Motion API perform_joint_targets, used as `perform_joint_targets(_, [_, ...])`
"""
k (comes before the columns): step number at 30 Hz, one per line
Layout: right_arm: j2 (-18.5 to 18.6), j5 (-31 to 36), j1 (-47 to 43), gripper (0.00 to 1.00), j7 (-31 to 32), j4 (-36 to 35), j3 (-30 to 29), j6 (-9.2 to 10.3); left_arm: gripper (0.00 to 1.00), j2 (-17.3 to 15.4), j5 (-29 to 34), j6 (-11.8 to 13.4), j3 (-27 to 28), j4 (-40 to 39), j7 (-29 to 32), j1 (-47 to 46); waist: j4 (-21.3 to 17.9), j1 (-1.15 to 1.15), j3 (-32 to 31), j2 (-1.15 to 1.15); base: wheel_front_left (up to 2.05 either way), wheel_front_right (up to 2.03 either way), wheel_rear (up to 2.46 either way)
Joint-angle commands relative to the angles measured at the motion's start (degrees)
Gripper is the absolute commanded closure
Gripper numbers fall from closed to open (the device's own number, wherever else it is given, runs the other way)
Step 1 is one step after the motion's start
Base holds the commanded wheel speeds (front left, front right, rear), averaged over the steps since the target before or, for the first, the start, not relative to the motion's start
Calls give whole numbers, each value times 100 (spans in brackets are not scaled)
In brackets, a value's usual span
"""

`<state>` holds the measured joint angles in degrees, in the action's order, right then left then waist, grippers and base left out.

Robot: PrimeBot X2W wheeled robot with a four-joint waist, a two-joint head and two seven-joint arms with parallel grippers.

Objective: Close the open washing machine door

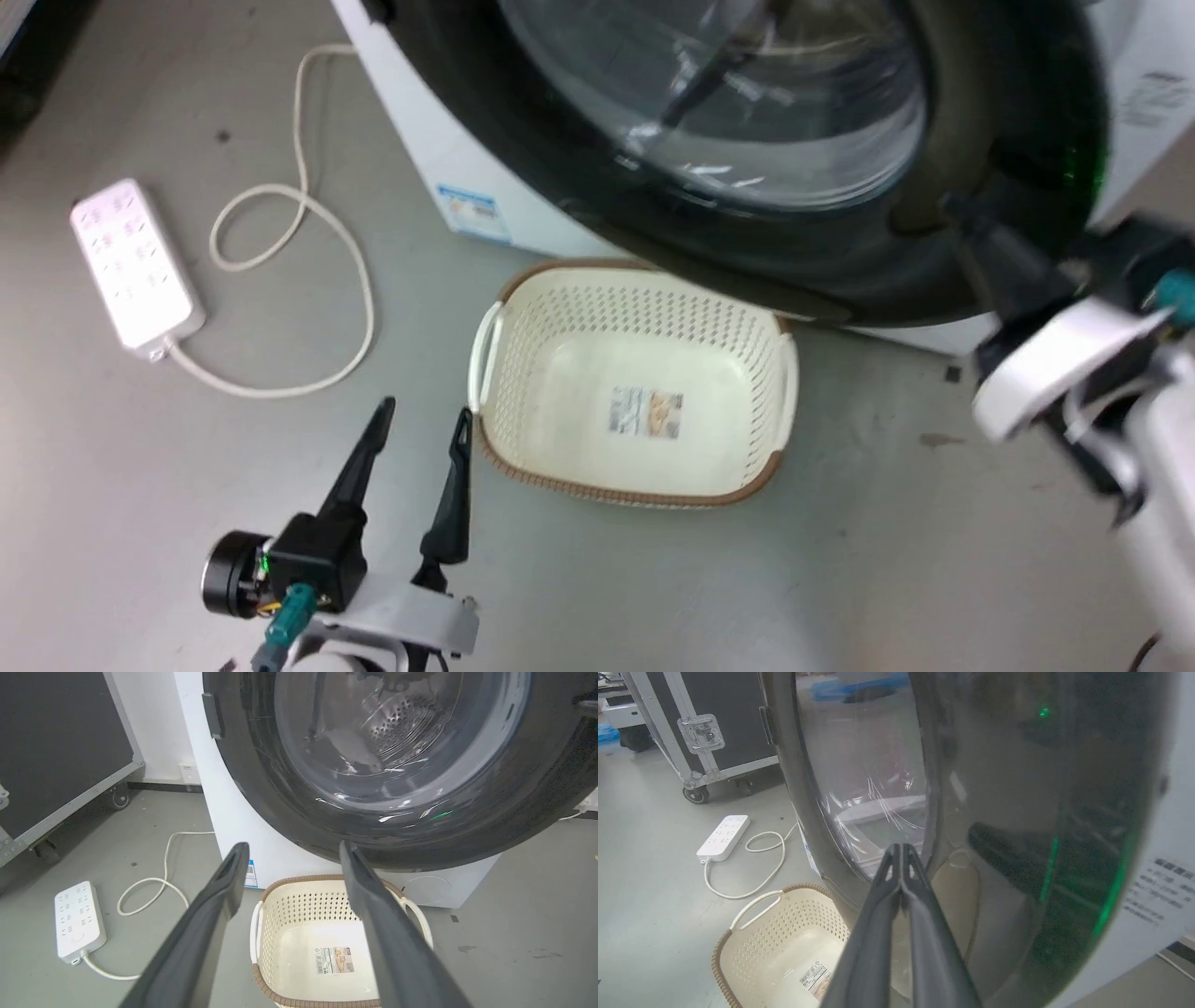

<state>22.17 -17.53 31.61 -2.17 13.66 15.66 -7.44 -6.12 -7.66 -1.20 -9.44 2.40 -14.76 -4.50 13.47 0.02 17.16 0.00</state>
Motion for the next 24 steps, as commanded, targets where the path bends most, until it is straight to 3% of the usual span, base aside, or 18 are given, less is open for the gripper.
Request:
perform_joint_targets(1, [182, -158, 462, 100, 130, 384, -72, -5, 0, 59, 10, -69, 80, 30, -24, -148, 178, -2, 217, 0, 0, 0, 0])
perform_joint_targets(14, [189, -186, 1804, 100, 116, 1986, -775, -5, 0, 249, 111, -209, 139, 123, -24, -355, 245, -2, 452, 0, 0, 0, 0])
perform_joint_targets(22, [-136, -155, 1547, 99, -363, 2330, -693, -5, 0, 286, 134, -221, 281, 177, -24, -246, 40, -2, -43, 0, 0, 0, 0])
perform_joint_targets(23, [-168, -160, 1434, 41, -469, 2321, -664, -5, 0, 288, 142, -226, 307, 186, -24, -218, -3, -2, -159, 0, 0, 0, 0])
perform_joint_targets(24, [-199, -172, 1310, 0, -573, 2304, -667, -5, 0, 289, 142, -231, 338, 189, -24, -188, -48, -2, -269, 0, 0, 0, 0])
